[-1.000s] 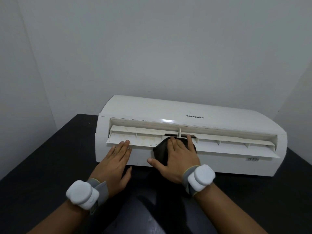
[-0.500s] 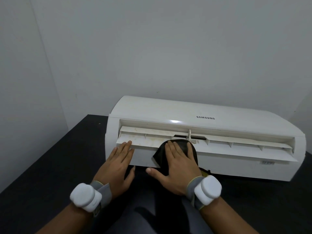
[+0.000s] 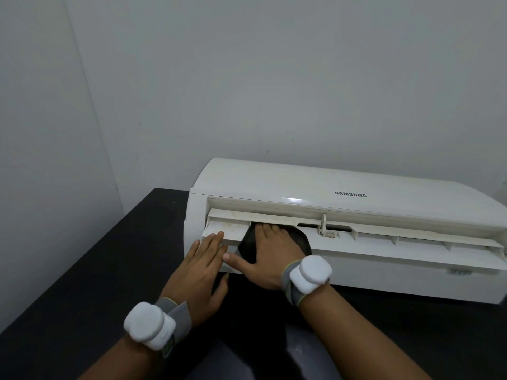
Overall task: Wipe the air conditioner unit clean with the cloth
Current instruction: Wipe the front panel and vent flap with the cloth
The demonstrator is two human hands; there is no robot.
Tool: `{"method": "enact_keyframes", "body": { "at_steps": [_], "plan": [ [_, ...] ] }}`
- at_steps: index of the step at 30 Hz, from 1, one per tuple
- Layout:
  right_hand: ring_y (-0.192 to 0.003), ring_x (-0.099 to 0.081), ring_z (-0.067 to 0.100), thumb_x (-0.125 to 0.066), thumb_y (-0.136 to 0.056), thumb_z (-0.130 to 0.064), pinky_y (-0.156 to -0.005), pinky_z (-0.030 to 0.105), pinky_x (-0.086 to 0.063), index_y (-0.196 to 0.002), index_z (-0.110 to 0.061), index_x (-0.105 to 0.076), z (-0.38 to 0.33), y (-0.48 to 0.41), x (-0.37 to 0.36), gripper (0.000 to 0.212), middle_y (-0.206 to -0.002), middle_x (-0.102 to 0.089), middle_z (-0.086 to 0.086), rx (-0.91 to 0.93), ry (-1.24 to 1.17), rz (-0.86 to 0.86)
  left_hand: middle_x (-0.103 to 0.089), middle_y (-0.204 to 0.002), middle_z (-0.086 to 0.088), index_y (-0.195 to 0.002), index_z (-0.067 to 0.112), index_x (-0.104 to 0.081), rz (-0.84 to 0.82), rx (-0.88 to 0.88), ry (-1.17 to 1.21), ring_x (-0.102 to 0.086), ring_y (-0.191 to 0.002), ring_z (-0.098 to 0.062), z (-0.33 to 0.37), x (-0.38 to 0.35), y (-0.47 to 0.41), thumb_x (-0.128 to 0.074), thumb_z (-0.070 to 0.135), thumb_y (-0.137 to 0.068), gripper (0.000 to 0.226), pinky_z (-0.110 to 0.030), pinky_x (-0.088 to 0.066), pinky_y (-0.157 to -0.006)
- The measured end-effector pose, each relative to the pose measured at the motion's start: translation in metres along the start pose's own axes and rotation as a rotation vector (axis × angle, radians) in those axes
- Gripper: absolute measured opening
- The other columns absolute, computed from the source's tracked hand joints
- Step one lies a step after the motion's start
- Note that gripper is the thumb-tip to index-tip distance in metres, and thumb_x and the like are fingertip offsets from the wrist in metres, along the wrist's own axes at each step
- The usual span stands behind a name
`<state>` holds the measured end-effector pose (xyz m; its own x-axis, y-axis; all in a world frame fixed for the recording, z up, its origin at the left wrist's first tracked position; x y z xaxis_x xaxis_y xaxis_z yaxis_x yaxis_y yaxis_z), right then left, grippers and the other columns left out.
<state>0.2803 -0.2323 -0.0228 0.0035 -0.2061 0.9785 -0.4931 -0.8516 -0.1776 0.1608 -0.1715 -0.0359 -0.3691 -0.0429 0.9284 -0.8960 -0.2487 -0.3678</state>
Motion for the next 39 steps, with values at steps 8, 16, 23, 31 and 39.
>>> {"method": "enact_keyframes", "body": {
  "at_steps": [8,16,23,31,39],
  "plan": [
    [-0.145,-0.013,0.018,-0.007,-0.062,-0.096,-0.115,0.030,-0.003,-0.151,-0.013,-0.012,0.015,0.016,-0.001,0.122,-0.159,-0.016,0.002,0.040,-0.011,0.001,-0.045,-0.140,-0.019,-0.130,0.000,-0.050,0.033,0.017,-0.063,-0.040,-0.131,-0.033,-0.006,0.007,0.004,-0.032,0.038,-0.084,0.062,-0.053,-0.024,-0.105],
    [-0.147,-0.003,0.013,-0.007,-0.064,-0.095,-0.113,0.026,0.004,-0.152,-0.016,-0.008,0.003,0.012,-0.004,0.119,-0.161,-0.006,-0.002,0.088,-0.054,-0.043,-0.036,-0.146,-0.017,-0.134,0.000,-0.044,0.089,0.015,0.008,-0.021,-0.136,-0.027,-0.018,0.008,0.005,-0.032,0.037,-0.085,0.063,-0.051,-0.014,-0.109],
    [-0.145,-0.014,0.019,-0.004,-0.061,-0.096,-0.116,0.032,-0.008,-0.151,-0.011,-0.010,0.024,0.015,0.005,0.124,-0.159,-0.015,0.004,-0.027,0.007,-0.045,-0.025,-0.152,-0.011,-0.140,0.003,-0.036,0.131,0.015,0.143,-0.008,-0.139,-0.017,-0.018,0.007,0.004,-0.053,0.023,-0.089,0.058,-0.037,-0.004,-0.115],
    [-0.147,-0.005,0.016,-0.012,-0.067,-0.092,-0.115,0.028,0.001,-0.152,-0.013,-0.007,0.002,0.012,0.000,0.117,-0.161,-0.008,0.002,0.090,-0.038,-0.062,-0.019,-0.154,-0.009,-0.142,0.006,-0.032,0.132,0.001,0.164,-0.002,-0.139,-0.012,-0.020,0.009,0.005,-0.050,0.024,-0.091,0.057,-0.027,0.004,-0.114],
    [-0.140,-0.024,0.023,-0.007,-0.069,-0.090,-0.115,0.035,-0.019,-0.149,-0.008,-0.018,0.016,0.011,0.008,0.114,-0.155,-0.026,0.008,0.037,0.047,-0.056,-0.021,-0.154,-0.011,-0.141,0.004,-0.034,0.133,0.008,0.167,-0.007,-0.142,-0.016,-0.020,0.008,0.005,-0.051,0.023,-0.091,0.057,-0.028,0.000,-0.115]
  ]
}}
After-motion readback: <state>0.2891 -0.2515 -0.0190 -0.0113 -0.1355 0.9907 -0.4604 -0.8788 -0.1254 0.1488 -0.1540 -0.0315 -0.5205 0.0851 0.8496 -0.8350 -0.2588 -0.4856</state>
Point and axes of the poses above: each hand's wrist, its own y-axis away from the middle knuckle, its own x-axis out of the back of the hand, z = x × y, the point moved 8 cm from there along -y, towards the middle knuckle
